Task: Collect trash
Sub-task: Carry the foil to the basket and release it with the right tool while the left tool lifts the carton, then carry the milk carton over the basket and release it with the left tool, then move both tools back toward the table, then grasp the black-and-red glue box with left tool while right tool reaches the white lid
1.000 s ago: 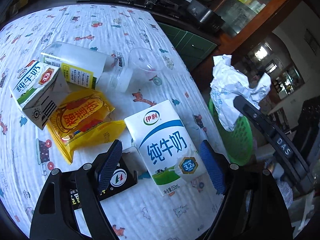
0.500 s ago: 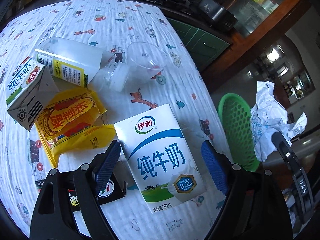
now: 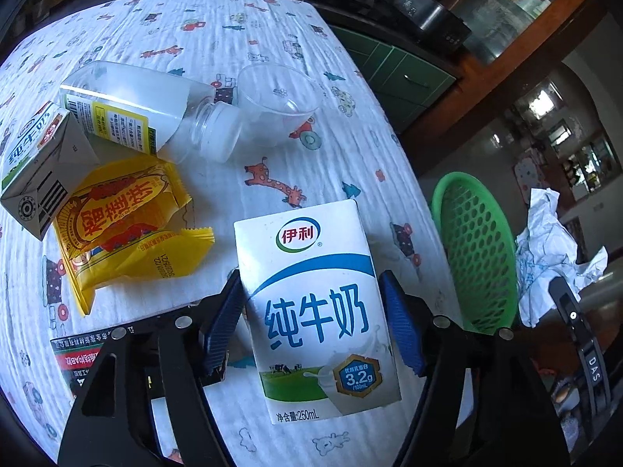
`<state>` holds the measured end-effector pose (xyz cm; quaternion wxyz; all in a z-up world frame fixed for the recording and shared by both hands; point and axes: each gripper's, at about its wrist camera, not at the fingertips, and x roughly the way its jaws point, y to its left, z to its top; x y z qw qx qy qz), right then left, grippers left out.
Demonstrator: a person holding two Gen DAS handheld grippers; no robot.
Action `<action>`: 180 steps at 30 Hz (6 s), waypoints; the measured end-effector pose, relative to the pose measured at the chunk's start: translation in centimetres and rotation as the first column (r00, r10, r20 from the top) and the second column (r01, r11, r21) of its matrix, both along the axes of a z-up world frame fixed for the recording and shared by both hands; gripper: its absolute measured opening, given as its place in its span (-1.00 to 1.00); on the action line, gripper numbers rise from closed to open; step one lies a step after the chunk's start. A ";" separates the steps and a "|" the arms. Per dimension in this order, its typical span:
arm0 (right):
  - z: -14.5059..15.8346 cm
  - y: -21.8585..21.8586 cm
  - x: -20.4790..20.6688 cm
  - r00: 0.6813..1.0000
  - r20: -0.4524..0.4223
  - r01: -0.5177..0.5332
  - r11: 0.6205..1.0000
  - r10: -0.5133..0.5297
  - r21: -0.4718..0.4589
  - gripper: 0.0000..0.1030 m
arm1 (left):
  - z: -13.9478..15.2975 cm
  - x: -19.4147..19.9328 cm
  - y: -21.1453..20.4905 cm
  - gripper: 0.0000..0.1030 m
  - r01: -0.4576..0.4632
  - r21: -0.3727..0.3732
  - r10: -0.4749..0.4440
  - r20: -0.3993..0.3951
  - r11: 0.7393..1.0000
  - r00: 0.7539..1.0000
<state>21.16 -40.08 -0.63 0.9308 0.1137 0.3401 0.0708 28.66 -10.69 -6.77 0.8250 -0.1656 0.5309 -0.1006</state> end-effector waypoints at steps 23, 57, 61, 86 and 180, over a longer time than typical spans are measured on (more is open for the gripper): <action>-4.2 -7.9 2.1 0.976 -0.112 0.182 0.980 -0.189 -0.076 -0.36 | 6.2 -1.6 -5.2 0.30 0.176 0.012 -0.176 0.164 0.984 0.971; -2.4 -12.1 -4.7 0.974 -0.001 0.226 0.971 -0.227 -0.080 0.24 | 2.8 2.0 -21.9 0.30 0.407 0.069 -0.413 0.093 0.911 0.906; -2.9 -12.6 -4.8 0.973 -0.009 0.229 0.971 -0.230 -0.073 0.24 | 1.9 2.4 -22.7 0.31 0.414 0.080 -0.420 0.077 0.907 0.904; -1.8 -8.7 -5.6 0.984 0.013 0.176 0.983 -0.175 -0.051 0.31 | 6.2 -1.9 -16.7 0.52 0.397 0.135 -0.418 0.220 0.908 0.881; -3.8 17.3 1.6 0.957 -0.104 -0.283 0.950 0.271 -0.130 0.42 | 2.1 -8.8 12.4 0.52 0.220 0.174 -0.257 0.233 0.960 0.938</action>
